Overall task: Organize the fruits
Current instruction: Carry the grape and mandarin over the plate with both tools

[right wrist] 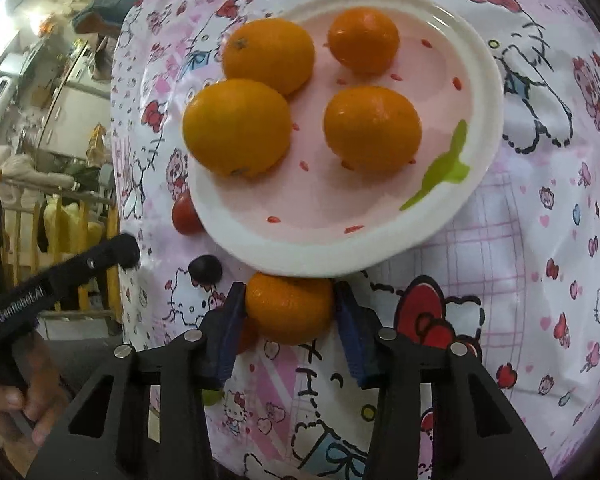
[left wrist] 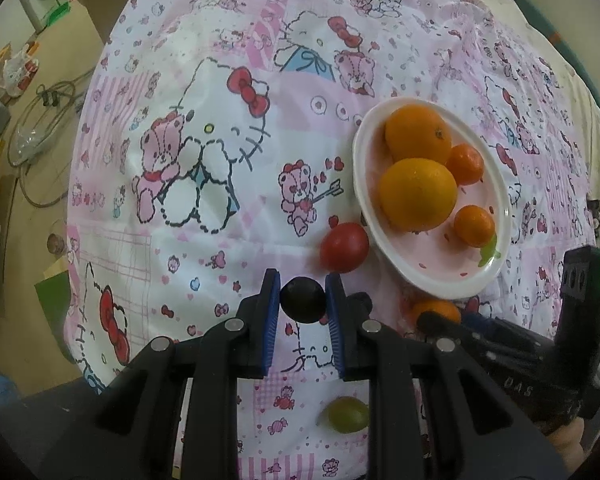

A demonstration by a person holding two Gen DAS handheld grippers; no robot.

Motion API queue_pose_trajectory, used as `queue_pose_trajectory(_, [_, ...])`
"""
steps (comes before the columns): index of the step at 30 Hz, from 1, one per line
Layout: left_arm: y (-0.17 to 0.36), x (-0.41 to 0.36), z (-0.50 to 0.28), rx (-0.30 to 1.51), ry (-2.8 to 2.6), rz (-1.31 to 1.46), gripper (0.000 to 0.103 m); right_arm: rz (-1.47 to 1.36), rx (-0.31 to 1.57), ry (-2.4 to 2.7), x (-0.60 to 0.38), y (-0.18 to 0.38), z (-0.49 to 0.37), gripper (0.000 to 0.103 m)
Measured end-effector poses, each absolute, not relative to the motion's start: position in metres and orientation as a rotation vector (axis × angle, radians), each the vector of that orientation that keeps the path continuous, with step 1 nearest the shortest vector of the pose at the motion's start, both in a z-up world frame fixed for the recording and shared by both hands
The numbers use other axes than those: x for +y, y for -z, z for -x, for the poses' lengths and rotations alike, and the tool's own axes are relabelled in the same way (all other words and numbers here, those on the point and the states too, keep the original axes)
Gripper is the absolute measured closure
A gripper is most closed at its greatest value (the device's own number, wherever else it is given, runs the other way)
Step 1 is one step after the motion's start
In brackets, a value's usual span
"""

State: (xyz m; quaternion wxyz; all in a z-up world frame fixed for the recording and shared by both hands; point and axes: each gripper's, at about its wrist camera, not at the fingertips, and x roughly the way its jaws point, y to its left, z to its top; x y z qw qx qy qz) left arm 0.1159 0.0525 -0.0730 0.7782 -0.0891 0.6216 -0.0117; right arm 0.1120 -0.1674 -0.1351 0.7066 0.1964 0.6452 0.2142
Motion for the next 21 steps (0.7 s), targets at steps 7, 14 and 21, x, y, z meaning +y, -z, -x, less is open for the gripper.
queue_pose_trajectory(7, [0.073,0.052,-0.119,1.337,-0.001,0.202,0.084,-0.473,1.406,-0.494,-0.186,0.123,-0.099,0.058])
queue_pose_trajectory(14, [0.059,0.035,-0.122,1.283,0.012,0.196,0.084,-0.563,1.343,-0.466,-0.225,0.106,-0.093,0.058])
queue_pose_trajectory(21, [0.027,0.001,-0.136,1.168,0.107,0.192,0.084,-0.648,1.231,-0.402,-0.279,0.076,-0.100,0.057])
